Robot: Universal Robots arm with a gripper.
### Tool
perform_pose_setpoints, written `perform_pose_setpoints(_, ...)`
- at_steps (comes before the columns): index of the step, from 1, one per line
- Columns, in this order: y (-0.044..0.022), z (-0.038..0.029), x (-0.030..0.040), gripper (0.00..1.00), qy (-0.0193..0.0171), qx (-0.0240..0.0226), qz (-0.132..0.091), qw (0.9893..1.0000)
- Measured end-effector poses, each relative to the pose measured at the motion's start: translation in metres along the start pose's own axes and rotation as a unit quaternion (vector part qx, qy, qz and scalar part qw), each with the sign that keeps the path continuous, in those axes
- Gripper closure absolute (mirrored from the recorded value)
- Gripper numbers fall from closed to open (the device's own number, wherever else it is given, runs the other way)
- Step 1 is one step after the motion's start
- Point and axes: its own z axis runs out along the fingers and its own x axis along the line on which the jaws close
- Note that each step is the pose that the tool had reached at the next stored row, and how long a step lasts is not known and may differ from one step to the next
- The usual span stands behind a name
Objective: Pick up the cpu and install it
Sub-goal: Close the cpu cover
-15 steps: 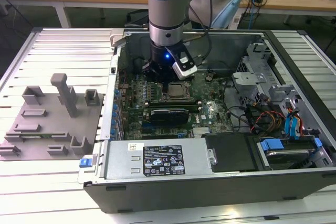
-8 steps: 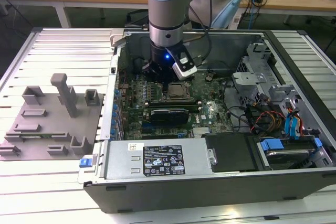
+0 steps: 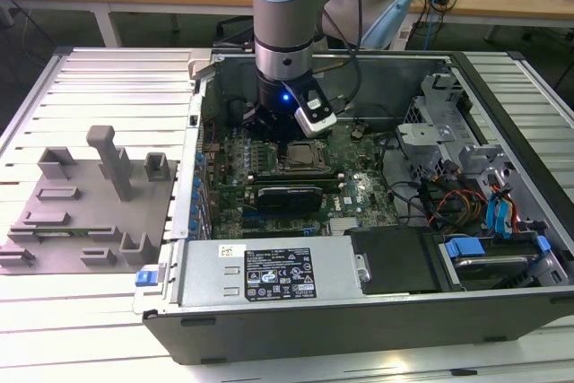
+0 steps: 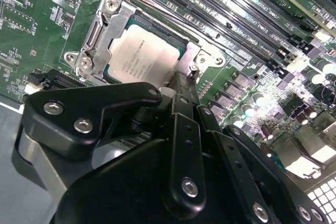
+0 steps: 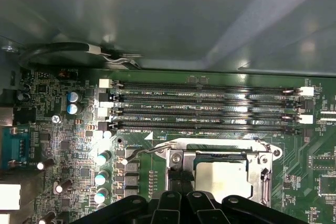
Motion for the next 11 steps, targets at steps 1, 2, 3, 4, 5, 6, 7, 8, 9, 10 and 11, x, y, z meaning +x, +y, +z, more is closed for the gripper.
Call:
perform_pose_setpoints(1, 0.0, 0.0, 0.0, 0.89, 0.0, -0.0001, 0.0, 1.0)
perform_pose_setpoints(2, 0.0, 0.0, 0.0, 0.89, 0.0, -0.0001, 0.0, 1.0)
perform_pose_setpoints(3, 0.0, 0.0001, 0.0, 0.89, -0.0001, -0.0001, 0.0, 1.0)
perform_pose_setpoints(4, 0.0, 0.0003, 0.0, 0.89, -0.0001, -0.0001, 0.0, 1.0)
perform_pose_setpoints(5, 0.0, 0.0005, 0.0, 0.89, 0.0, -0.0001, 0.0, 1.0)
perform_pose_setpoints(6, 0.0, 0.0005, 0.0, 0.89, 0.0, 0.0, 0.0, 1.0)
perform_pose_setpoints(7, 0.0, 0.0006, 0.0, 0.89, 0.0, -0.0001, 0.0, 1.0)
perform_pose_setpoints(8, 0.0, 0.0008, 0.0, 0.89, -0.0001, -0.0001, 0.0, 1.0)
perform_pose_setpoints(9, 0.0, 0.0007, 0.0, 0.89, 0.0, -0.0001, 0.0, 1.0)
perform_pose_setpoints(10, 0.0002, -0.0009, -0.0001, 0.89, -0.0004, -0.0006, 0.0, 1.0)
perform_pose_setpoints(11, 0.0004, -0.0022, -0.0003, 0.89, -0.0007, -0.0011, 0.0, 1.0)
